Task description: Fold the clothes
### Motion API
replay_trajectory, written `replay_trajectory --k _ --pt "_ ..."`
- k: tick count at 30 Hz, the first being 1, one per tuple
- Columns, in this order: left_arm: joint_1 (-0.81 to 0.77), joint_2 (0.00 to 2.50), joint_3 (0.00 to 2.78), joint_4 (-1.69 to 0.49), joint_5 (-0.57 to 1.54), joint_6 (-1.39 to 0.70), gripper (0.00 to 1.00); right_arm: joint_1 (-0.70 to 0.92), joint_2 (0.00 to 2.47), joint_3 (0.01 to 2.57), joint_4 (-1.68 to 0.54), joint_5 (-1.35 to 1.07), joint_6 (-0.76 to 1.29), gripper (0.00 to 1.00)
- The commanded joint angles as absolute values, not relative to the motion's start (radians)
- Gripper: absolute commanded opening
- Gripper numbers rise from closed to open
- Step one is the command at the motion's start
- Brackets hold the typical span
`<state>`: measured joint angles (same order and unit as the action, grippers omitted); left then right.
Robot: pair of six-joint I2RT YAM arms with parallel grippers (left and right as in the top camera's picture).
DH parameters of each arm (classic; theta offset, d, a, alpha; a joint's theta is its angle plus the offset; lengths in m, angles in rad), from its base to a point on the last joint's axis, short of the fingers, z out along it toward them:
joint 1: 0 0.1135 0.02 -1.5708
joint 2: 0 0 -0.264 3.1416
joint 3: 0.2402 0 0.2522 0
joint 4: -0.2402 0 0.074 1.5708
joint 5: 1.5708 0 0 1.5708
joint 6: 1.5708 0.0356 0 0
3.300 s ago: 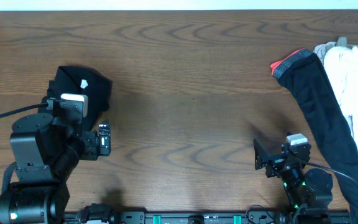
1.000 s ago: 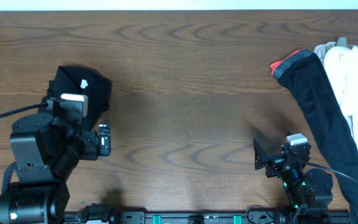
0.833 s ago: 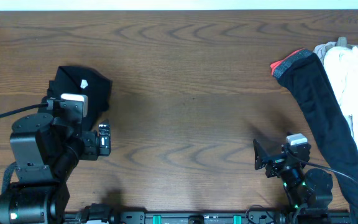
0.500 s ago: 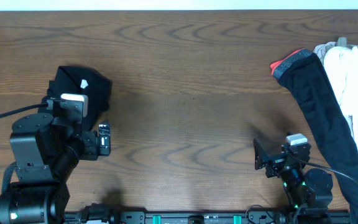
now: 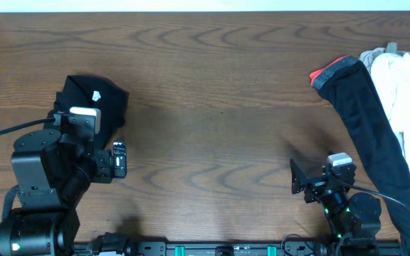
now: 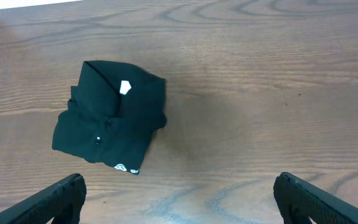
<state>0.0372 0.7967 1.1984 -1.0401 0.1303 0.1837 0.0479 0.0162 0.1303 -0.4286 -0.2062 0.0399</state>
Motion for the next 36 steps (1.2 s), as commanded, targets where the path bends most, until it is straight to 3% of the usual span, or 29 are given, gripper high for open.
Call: replay_trajectory --k 1,23,36 --pt "0.033 0.798 1.215 -1.039 0.126 0.179 0.98 0.033 0.007 0.124 -0.426 -0.210 0.028 0.99" --pt "0.031 0.774 1.215 -1.039 0.126 0.179 0.98 0.033 0.006 0.124 -0.426 -0.210 0.028 0.98" --pt "0.031 0.607 1.170 -1.039 0.126 0.179 0.98 0.033 0.006 0.124 -0.426 -0.210 0.028 0.99"
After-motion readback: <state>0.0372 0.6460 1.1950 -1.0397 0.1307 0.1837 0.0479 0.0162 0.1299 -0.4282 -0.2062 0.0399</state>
